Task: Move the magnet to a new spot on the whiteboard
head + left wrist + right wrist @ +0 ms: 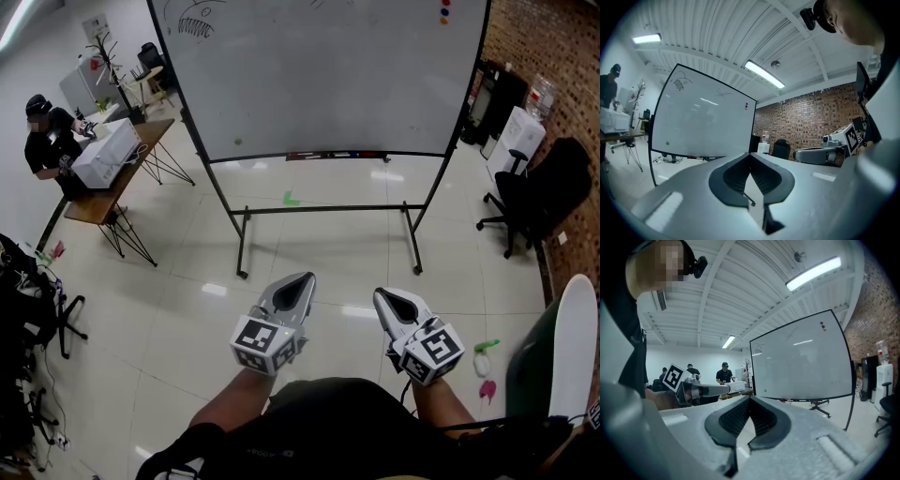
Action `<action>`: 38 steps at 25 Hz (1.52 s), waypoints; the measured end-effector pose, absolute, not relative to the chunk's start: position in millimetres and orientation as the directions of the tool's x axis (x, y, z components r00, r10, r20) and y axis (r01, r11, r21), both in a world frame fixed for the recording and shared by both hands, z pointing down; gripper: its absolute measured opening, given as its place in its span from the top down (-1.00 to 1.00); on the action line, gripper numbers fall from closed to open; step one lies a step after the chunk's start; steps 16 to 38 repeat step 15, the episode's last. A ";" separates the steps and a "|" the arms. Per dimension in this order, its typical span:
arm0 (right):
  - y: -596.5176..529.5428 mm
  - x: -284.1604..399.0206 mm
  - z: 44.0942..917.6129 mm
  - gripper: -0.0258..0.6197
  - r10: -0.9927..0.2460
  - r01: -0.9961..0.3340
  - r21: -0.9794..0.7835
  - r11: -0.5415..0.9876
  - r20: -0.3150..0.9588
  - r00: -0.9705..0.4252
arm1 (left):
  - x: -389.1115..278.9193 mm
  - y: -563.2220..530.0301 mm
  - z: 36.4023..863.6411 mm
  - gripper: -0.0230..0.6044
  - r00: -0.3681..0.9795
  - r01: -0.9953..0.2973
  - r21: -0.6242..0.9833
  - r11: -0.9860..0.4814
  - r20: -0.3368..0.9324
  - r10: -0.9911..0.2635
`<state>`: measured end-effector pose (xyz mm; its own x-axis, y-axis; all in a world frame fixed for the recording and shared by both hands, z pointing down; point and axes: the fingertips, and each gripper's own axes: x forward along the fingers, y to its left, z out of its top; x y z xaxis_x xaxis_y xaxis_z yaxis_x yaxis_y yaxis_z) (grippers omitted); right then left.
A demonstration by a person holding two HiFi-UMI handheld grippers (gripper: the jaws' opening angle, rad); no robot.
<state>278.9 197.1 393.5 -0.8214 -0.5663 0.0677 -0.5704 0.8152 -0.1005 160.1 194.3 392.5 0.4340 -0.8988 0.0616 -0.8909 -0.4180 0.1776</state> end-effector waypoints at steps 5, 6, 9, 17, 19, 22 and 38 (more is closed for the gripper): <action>198.5 281.2 393.5 0.91 -0.571 -0.575 -0.099 0.812 0.069 -0.818 | 167.1 196.0 392.8 0.88 0.441 -0.891 0.147 -0.429 0.064 -0.895; 198.4 281.9 393.3 0.91 -0.572 -0.576 -0.096 0.812 0.070 -0.817 | 168.3 196.3 392.4 0.88 0.441 -0.892 0.138 -0.430 0.063 -0.895; 197.6 282.6 394.1 0.91 -0.577 -0.583 -0.090 0.808 0.080 -0.813 | 166.4 196.8 392.8 0.88 0.438 -0.896 0.122 -0.428 0.077 -0.896; 199.5 279.3 392.9 0.91 -0.581 -0.586 -0.075 0.807 0.074 -0.810 | 160.9 199.4 396.4 0.88 0.439 -0.896 0.114 -0.430 0.066 -0.896; 199.5 279.3 392.9 0.91 -0.581 -0.586 -0.075 0.807 0.074 -0.810 | 160.9 199.4 396.4 0.88 0.439 -0.896 0.114 -0.430 0.066 -0.896; 199.5 279.3 392.9 0.91 -0.581 -0.586 -0.075 0.807 0.074 -0.810 | 160.9 199.4 396.4 0.88 0.439 -0.896 0.114 -0.430 0.066 -0.896; 199.5 279.3 392.9 0.91 -0.581 -0.586 -0.075 0.807 0.074 -0.810 | 160.9 199.4 396.4 0.88 0.439 -0.896 0.114 -0.430 0.066 -0.896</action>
